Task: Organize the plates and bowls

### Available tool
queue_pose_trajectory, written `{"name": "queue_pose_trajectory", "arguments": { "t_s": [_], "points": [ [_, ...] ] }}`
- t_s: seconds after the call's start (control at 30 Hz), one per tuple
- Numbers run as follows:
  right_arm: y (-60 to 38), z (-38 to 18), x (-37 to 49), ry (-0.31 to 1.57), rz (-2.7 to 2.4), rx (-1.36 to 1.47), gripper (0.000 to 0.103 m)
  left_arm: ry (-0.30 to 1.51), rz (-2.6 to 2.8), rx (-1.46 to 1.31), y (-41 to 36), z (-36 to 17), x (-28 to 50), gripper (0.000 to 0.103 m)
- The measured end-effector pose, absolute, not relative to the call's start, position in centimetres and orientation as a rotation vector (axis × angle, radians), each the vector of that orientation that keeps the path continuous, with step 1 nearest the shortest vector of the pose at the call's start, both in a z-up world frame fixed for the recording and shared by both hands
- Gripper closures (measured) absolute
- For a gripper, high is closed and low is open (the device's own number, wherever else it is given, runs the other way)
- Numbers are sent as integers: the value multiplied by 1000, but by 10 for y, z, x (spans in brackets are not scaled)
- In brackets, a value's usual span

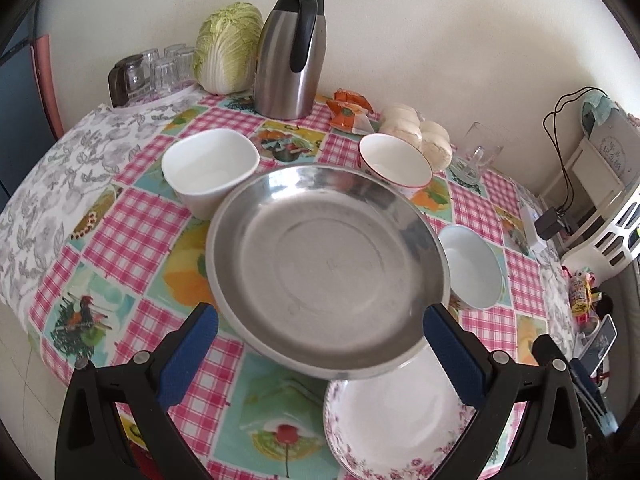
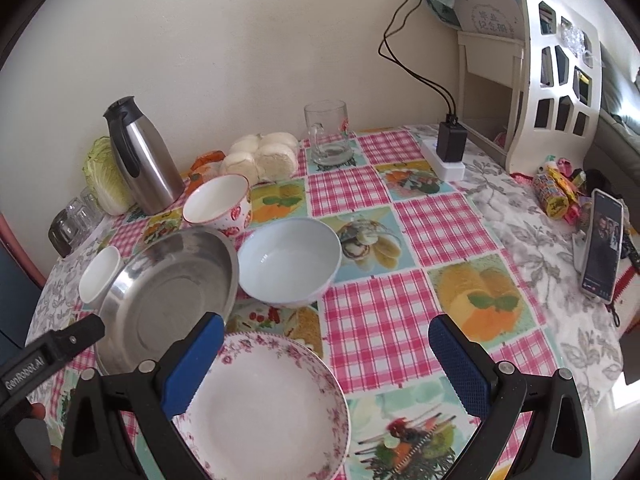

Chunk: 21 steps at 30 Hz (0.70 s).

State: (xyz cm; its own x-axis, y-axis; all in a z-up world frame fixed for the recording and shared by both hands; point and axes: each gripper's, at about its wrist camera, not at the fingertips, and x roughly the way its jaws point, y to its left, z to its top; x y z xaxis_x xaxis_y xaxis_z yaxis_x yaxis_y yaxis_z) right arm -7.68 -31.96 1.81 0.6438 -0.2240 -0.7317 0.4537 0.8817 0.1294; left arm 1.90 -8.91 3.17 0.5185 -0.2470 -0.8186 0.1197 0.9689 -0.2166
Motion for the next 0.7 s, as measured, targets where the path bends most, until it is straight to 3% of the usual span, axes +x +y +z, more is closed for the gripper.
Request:
{"name": "queue_pose_trajectory", "arguments": {
  "t_s": [0.33, 0.7],
  "points": [
    [-336, -26, -81, 914, -414, 439, 0, 1114, -291, -116, -108, 10, 0, 2],
    [-337, -55, -87, 965, -380, 532, 7, 1231, -299, -76, -123, -22, -11, 19]
  ]
}}
